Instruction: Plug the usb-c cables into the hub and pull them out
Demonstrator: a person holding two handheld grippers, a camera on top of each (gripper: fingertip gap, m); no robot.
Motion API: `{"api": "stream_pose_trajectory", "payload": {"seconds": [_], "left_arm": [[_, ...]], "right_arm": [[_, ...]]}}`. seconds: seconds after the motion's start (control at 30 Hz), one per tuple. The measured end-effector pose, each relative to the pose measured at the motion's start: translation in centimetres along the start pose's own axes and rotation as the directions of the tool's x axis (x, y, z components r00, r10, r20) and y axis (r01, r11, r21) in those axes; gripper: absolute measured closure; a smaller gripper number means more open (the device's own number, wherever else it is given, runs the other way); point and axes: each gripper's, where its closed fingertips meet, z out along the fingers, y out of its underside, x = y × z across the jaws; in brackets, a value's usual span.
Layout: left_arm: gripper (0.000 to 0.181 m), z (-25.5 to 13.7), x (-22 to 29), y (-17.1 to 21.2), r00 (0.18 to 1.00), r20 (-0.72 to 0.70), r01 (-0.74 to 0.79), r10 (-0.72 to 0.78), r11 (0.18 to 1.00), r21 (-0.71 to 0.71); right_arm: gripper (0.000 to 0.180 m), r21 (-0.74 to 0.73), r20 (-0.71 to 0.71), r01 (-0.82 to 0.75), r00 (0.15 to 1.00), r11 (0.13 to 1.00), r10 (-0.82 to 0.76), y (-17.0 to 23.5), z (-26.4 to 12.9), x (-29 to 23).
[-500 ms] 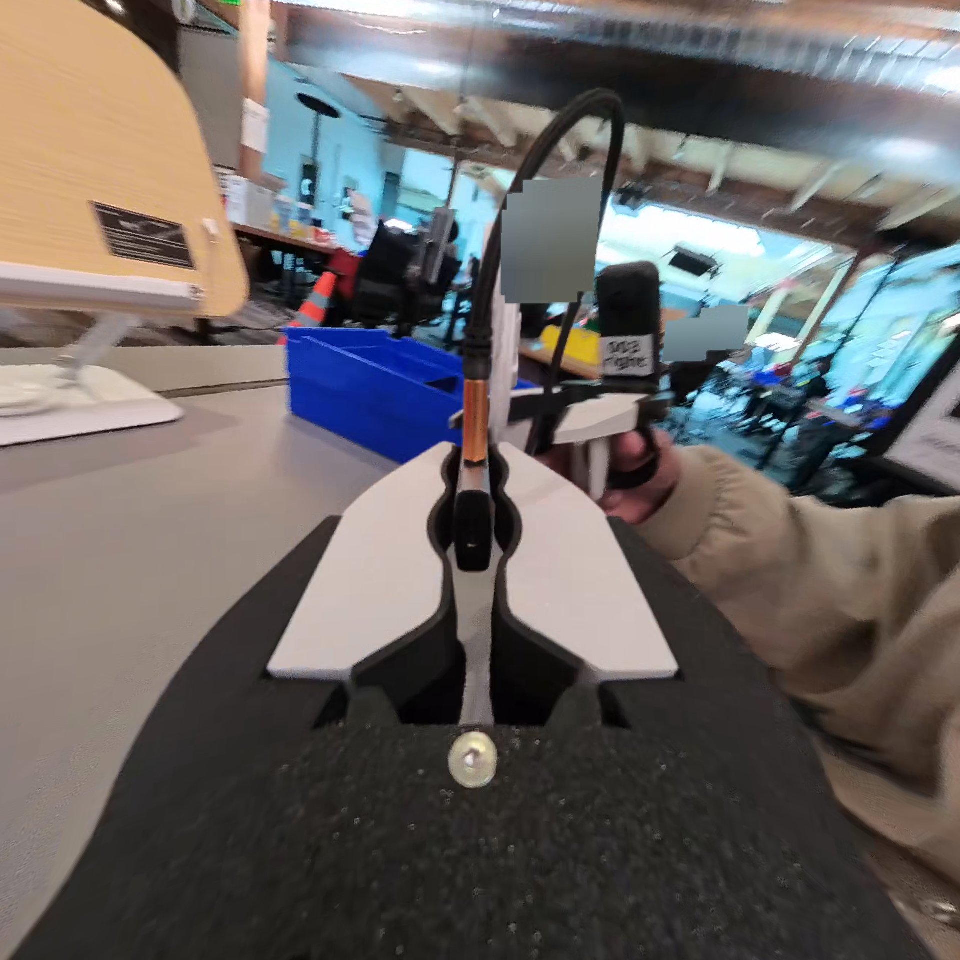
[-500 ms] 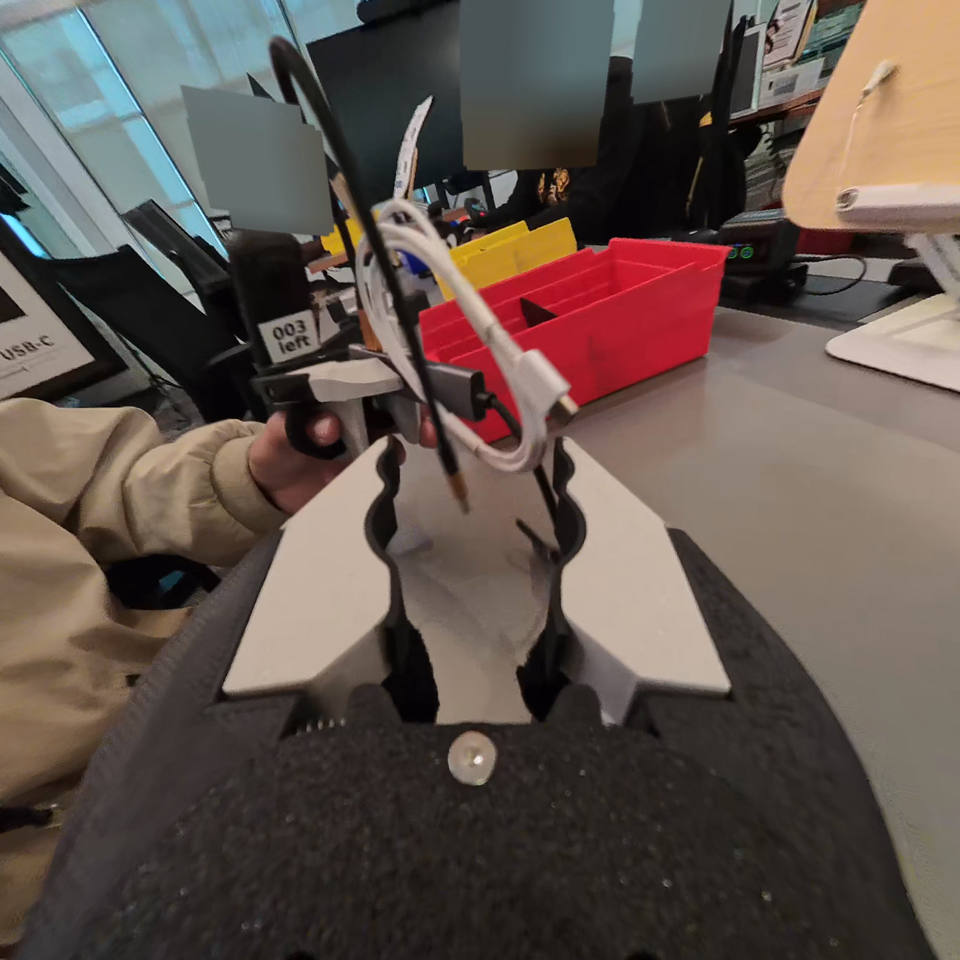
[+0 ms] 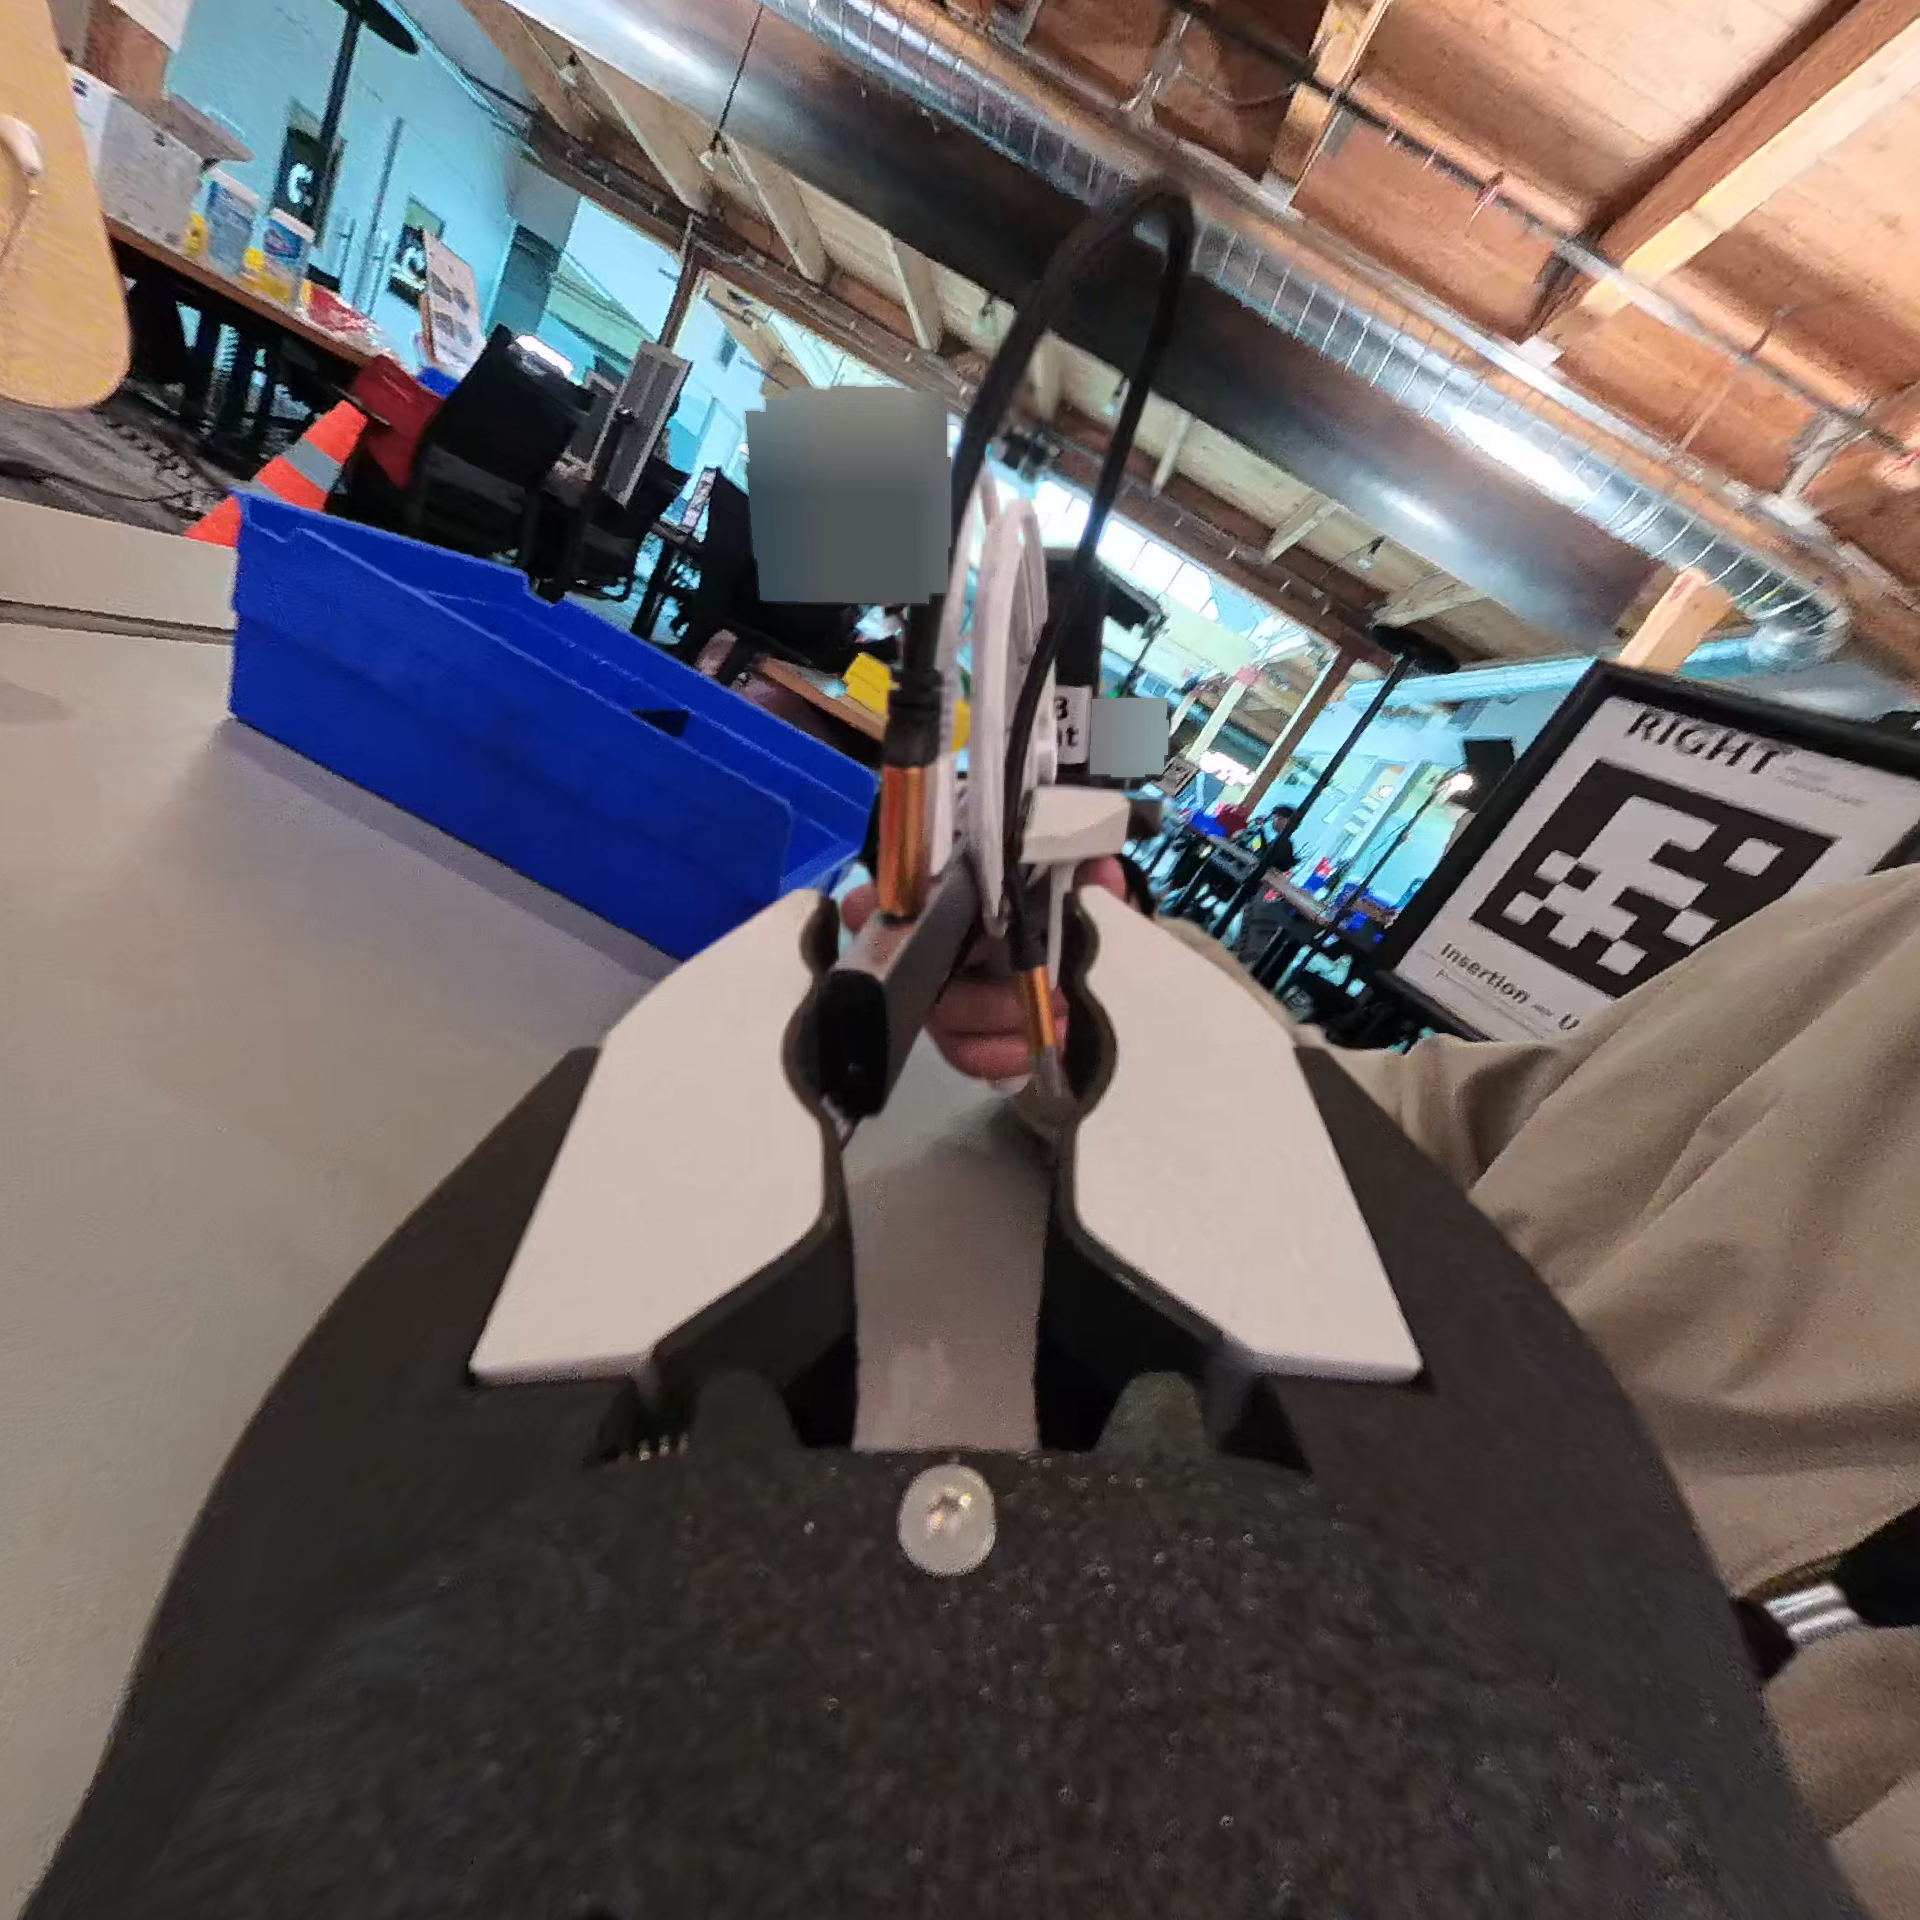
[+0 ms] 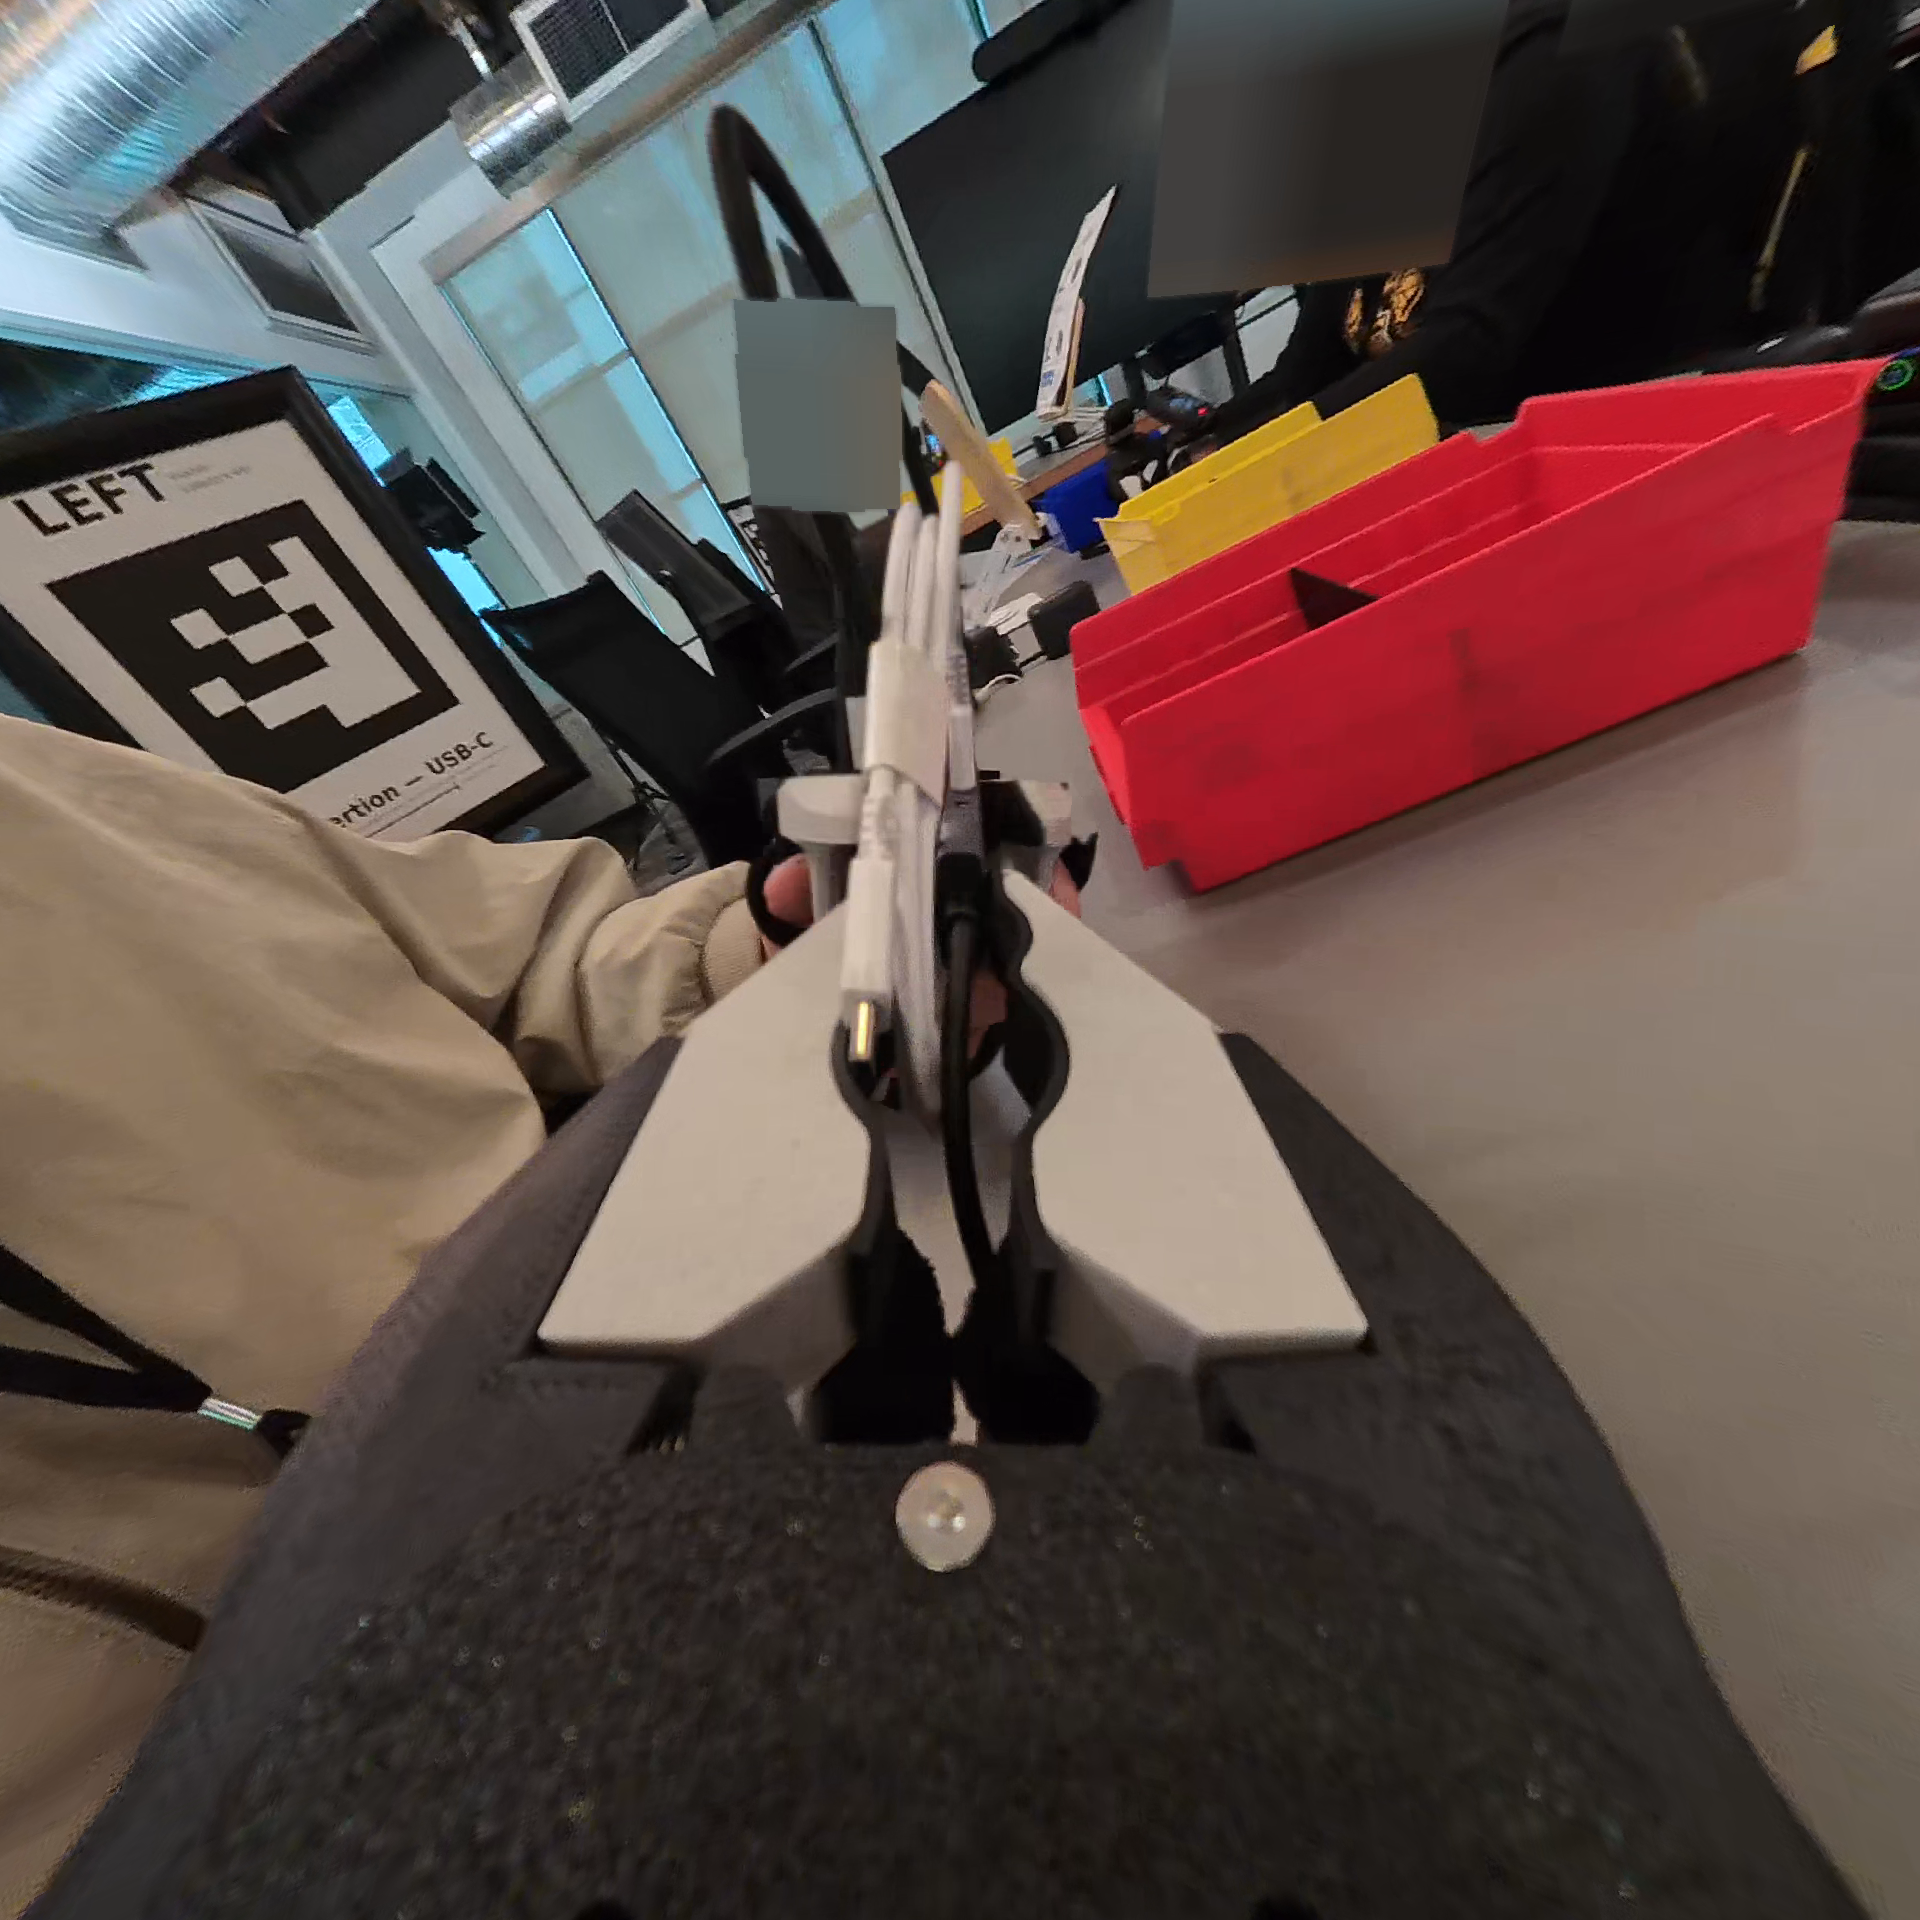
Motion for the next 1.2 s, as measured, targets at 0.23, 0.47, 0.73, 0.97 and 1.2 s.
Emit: {"api": "stream_pose_trajectory", "payload": {"seconds": [0.23, 0.47, 0.73, 0.97, 1.2], "left_arm": [[0.148, -1.3, -0.8, -0.2, 0.988, 0.1, -0.118, 0.121, 0.992, -0.044], [0.158, -1.6, -1.7, 0.3, 0.961, 0.16, -0.206, 0.224, 0.971, -0.118], [0.161, -1.1, -1.2, 1.5, 0.933, 0.147, -0.298, 0.329, 0.934, -0.196], [0.162, -0.7, -1.5, 3.0, 0.916, 0.123, -0.339, 0.381, 0.901, -0.269], [0.162, -0.4, -1.2, 4.1, 0.915, 0.1, -0.344, 0.392, 0.884, -0.317]], "right_arm": [[0.168, 0.104, -0.132, 0.1, 0.987, 0.99, -0.086, -7.3, -4.7, 1.5], [0.168, 0.064, -0.406, 0.393, 0.85, 0.917, -0.336, -20.3, -14.9, 7.8], [0.167, -0.105, -0.648, 0.074, 0.751, 0.992, -0.125, -16.1, -26.6, 26.2], [0.166, -0.387, -0.638, -0.256, 0.768, 0.886, -0.056, -8.0, -26.0, 28.9], [0.149, -0.388, -0.755, -0.481, 0.655, 0.786, 0.029, -6.5, -27.1, 32.9]]}}
